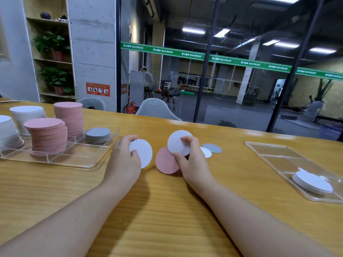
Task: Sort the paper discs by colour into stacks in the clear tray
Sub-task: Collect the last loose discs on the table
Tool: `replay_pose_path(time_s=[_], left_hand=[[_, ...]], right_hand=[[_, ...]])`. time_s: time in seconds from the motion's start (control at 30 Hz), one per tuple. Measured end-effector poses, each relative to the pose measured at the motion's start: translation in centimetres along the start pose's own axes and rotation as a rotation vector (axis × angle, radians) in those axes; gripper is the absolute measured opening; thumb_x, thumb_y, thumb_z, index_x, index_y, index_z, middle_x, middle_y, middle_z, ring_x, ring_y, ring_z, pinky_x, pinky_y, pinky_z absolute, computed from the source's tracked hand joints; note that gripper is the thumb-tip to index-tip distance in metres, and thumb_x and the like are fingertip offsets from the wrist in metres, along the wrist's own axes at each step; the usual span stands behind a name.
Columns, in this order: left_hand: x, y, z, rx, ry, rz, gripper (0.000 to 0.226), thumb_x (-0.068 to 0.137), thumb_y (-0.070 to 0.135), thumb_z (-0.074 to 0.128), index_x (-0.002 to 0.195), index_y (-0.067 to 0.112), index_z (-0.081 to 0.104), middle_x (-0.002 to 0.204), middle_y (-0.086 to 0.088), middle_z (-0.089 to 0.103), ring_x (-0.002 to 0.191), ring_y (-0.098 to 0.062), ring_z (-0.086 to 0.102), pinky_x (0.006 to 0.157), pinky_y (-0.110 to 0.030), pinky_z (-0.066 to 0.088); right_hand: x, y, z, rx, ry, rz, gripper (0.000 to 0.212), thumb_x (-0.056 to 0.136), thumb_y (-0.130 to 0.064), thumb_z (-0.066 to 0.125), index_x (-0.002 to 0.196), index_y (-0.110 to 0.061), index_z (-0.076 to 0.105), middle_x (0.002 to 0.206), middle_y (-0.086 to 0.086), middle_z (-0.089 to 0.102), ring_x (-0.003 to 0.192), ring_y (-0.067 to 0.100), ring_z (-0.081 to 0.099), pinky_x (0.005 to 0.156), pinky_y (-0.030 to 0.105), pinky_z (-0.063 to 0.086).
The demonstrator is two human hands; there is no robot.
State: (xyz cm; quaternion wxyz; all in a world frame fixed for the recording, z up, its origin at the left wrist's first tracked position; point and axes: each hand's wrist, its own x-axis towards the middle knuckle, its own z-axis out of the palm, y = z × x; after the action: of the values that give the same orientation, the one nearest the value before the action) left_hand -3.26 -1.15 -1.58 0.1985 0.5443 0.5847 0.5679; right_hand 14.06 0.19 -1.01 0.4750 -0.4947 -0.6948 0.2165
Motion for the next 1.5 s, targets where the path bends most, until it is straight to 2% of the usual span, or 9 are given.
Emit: replay_pose_path(time_s=[0.23,0.37,0.5,0.67,0.8,0.87,0.97,1.23,1.5], left_hand=[[-0.4,0.4,0.3,-0.007,-0.185,0.006,0.039,0.095,0.008,0.035,0.117,0.036,0.051,0.125,0.011,0.043,0.082,-0.021,0.061,0.053,-0.020,0.045],[-1.3,0.7,1.2,-0.141,-0.378,0.028,0.025,0.095,0.027,0.048,0.116,0.041,0.045,0.130,0.008,0.043,0.096,-0.011,0.059,0.062,-0.023,0.053],[-1.4,0.1,1.6,0.035,-0.423,0.124,0.056,0.083,0.017,0.064,0.129,0.036,0.037,0.130,0.008,0.041,0.112,-0.010,0.049,0.086,-0.027,0.050],[-1.2,0.1,1.7,0.008,-0.340,0.113,0.049,0.086,0.005,0.056,0.120,0.037,0.041,0.129,0.003,0.046,0.098,-0.022,0.056,0.066,-0.019,0.050],[-0.5,0.1,0.9,-0.056,-0.217,0.032,0.046,0.090,0.002,0.046,0.119,0.037,0.044,0.129,0.002,0.045,0.060,-0.019,0.062,0.044,-0.016,0.046],[-0.4,0.3,0.5,-0.119,-0.215,0.013,0.038,0.095,0.008,0.044,0.114,0.041,0.044,0.130,0.004,0.044,0.047,-0.017,0.061,0.047,-0.025,0.051],[-0.6,0.6,0.6,-0.193,-0.269,0.015,0.027,0.098,0.019,0.044,0.105,0.045,0.047,0.128,0.002,0.046,0.046,-0.016,0.060,0.059,-0.035,0.056],[-1.2,0.5,1.1,-0.058,-0.349,0.071,0.039,0.095,0.010,0.046,0.115,0.044,0.040,0.130,0.016,0.042,0.056,-0.018,0.064,0.053,-0.011,0.045],[-1.3,0.7,1.1,-0.040,-0.341,0.056,0.040,0.095,0.010,0.046,0.124,0.037,0.044,0.132,0.013,0.042,0.064,-0.015,0.062,0.049,-0.008,0.043]], right_hand=[[-0.1,-0.3,0.5,0.132,0.010,-0.116,0.074,0.090,-0.005,0.059,0.144,-0.033,0.018,0.116,-0.036,0.037,0.100,-0.031,0.037,0.083,-0.004,0.032],[-0.1,-0.5,0.7,0.062,0.041,-0.138,0.048,0.089,-0.003,0.057,0.110,-0.042,0.039,0.101,-0.028,0.052,0.090,-0.019,0.049,0.075,0.005,0.038],[-0.3,-0.9,1.0,0.053,0.064,-0.143,0.036,0.091,-0.005,0.055,0.093,-0.038,0.039,0.087,-0.021,0.054,0.077,-0.015,0.051,0.067,0.007,0.041],[-0.3,-1.1,0.9,0.066,0.083,-0.117,0.008,0.097,-0.018,0.049,0.090,-0.021,0.046,0.079,-0.013,0.054,0.070,0.000,0.050,0.062,0.016,0.039],[-0.2,-0.7,1.1,-0.004,-0.061,-0.059,0.017,0.099,-0.021,0.042,0.094,-0.007,0.049,0.092,0.003,0.054,0.087,0.017,0.050,0.080,0.031,0.042],[-0.1,-0.4,1.5,-0.205,-0.140,-0.048,0.018,0.099,-0.023,0.042,0.088,-0.010,0.044,0.095,0.003,0.047,0.092,0.020,0.044,0.083,0.033,0.038],[0.1,-0.1,1.8,-0.289,-0.154,-0.047,0.014,0.097,-0.028,0.046,0.092,-0.015,0.042,0.102,0.003,0.049,0.099,0.020,0.045,0.089,0.032,0.038],[1.0,0.6,0.1,-0.346,0.002,-0.127,0.026,0.096,-0.033,0.048,0.115,-0.016,0.052,0.115,-0.004,0.056,0.112,0.014,0.046,0.094,0.026,0.036],[2.6,4.6,-2.3,-0.698,-0.141,0.252,0.069,0.094,-0.046,0.042,0.150,-0.022,0.010,0.159,-0.002,0.003,0.146,0.019,-0.004,0.116,0.041,0.009]])
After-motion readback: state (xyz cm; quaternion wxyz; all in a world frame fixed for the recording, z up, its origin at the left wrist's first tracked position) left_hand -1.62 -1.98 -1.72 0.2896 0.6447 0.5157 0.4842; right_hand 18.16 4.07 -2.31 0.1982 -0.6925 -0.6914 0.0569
